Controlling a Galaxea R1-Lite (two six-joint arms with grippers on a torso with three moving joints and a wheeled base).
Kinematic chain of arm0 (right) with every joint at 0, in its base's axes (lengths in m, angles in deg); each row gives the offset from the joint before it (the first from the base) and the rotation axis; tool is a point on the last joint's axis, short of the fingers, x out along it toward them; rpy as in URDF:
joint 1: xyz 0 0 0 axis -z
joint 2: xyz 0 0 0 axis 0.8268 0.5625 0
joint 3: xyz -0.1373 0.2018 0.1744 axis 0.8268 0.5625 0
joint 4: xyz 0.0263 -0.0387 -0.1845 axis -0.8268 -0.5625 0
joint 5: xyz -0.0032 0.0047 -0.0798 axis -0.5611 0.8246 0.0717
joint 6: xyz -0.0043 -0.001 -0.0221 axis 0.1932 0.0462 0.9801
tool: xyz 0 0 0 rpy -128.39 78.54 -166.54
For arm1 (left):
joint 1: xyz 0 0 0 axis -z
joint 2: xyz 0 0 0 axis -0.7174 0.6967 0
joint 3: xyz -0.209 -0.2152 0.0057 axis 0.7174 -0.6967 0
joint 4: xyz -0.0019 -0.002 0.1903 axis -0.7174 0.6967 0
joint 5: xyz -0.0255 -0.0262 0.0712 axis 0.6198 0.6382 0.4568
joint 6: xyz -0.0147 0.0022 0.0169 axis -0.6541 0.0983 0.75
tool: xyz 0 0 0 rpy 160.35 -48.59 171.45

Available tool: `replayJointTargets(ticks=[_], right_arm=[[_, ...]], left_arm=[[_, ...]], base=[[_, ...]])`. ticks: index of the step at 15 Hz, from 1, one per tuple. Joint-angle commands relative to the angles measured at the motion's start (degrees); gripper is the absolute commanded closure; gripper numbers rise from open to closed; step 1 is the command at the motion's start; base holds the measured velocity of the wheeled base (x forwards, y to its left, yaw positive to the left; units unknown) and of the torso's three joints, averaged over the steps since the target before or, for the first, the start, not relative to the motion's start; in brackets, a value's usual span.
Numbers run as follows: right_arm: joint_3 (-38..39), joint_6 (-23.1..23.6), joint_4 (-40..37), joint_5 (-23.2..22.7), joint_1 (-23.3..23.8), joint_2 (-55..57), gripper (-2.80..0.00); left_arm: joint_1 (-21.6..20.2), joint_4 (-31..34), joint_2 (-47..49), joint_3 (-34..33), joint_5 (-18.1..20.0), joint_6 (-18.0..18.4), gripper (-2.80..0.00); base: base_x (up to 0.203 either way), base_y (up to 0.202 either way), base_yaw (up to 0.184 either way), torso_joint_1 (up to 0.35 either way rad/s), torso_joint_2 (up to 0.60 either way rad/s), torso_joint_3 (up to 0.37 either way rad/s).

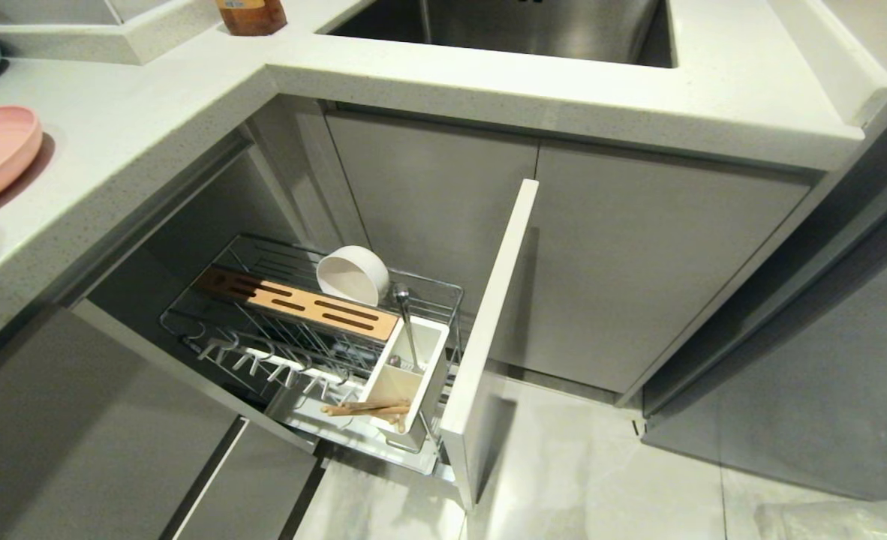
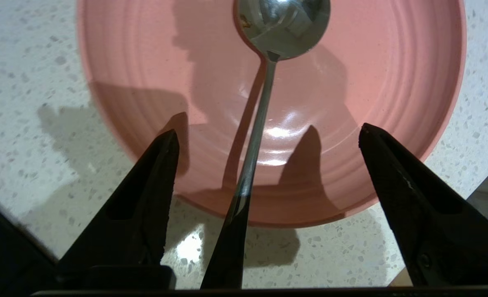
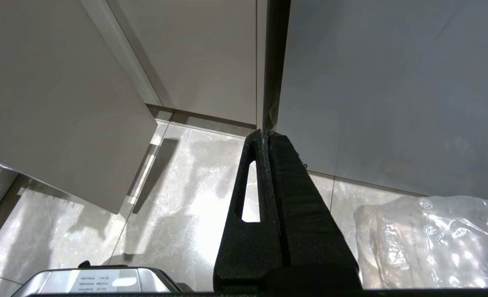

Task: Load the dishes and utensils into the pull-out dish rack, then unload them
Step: Pick up the spoon and place it in the cupboard

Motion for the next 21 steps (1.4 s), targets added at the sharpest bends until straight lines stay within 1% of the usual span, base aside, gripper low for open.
replayJointTargets(ticks=[1, 2, 4, 21], right_arm=[[0.18, 0.00, -0.04, 0.06, 0.00, -0.02, 0.00], [0.14, 0.00, 0.03, 0.02, -0.04, -0.02, 0.00], [0.16, -0.01, -0.02, -0.01, 0.00, -0.02, 0.00], [0.17, 0.00, 0.05, -0.02, -0.08, -0.02, 0.00]], left_arm=[[0.40, 0.34, 0.67, -0.16, 0.11, 0.68, -2.80], [1.09, 0.34, 0.93, -0.37, 0.03, 1.22, -2.80], [1.19, -0.12, 1.17, -0.39, 0.02, 1.47, -2.80], [2.86, -0.81, 2.17, -0.51, -0.24, 1.56, -2.80]], base=[[0.000, 0.000, 0.000, 0.000, 0.00, 0.000], [0.000, 0.000, 0.000, 0.000, 0.00, 0.000], [0.000, 0.000, 0.000, 0.000, 0.00, 0.000], [0.000, 0.000, 0.000, 0.000, 0.00, 0.000]])
